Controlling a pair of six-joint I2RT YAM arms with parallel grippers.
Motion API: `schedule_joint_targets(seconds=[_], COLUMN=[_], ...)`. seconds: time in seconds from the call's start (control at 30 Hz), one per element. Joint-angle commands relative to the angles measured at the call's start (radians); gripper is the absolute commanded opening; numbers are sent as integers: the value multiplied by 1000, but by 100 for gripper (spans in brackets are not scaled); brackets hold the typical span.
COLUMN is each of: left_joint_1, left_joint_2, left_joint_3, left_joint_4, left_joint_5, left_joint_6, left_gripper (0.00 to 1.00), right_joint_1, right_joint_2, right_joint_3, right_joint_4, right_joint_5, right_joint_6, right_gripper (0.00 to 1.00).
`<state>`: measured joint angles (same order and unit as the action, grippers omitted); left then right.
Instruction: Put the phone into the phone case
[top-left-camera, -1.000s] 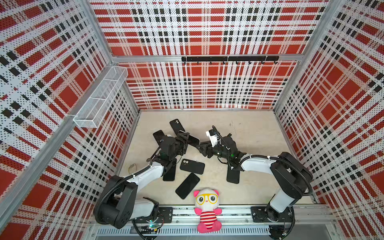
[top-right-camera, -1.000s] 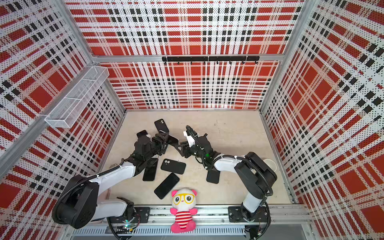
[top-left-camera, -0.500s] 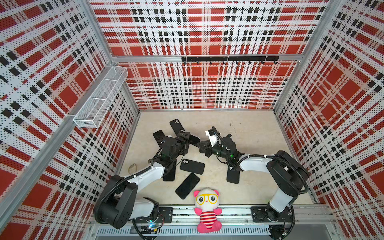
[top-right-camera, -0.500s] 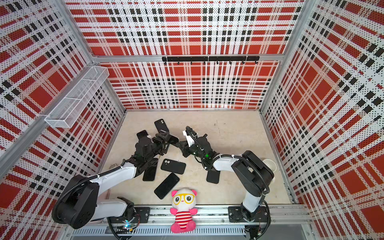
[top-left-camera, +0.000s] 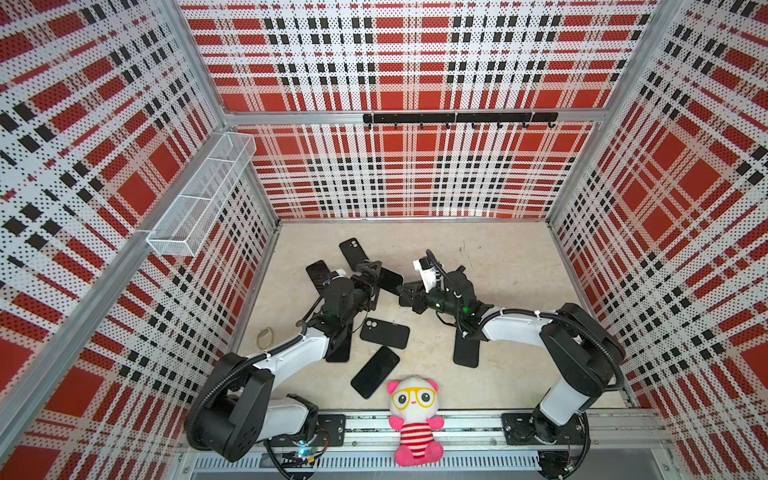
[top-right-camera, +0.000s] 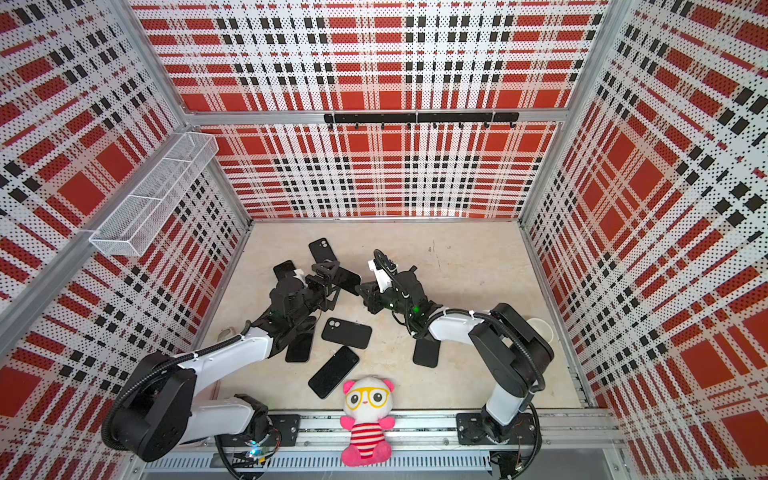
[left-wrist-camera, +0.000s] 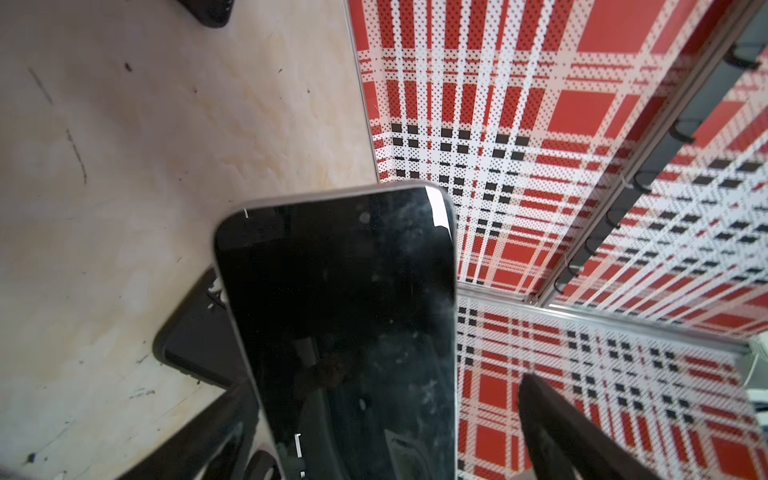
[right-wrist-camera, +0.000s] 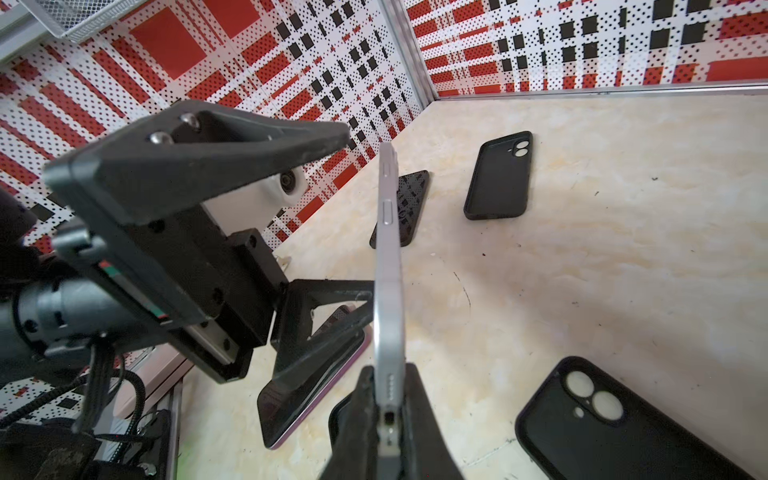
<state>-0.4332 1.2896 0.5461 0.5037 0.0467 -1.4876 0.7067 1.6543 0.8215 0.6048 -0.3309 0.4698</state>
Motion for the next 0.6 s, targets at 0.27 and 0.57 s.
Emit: schedule_joint_targets(seconds=[0.27,0.57], left_joint_1=[15,-2], left_joint_2=[155,483], left_joint_3=[472,804], left_joint_4=[-525,-795], left_joint_5=[-123,76], left_joint_6=[801,1135], left_gripper=[99,93], right_joint_1=[-213,-469], right_joint_2=[-266,-253], right_joint_3=[127,247], right_joint_4=[-664,-1066], right_joint_5=[-80,-374], right_joint_6=[-24,-57], right_gripper=[0,2])
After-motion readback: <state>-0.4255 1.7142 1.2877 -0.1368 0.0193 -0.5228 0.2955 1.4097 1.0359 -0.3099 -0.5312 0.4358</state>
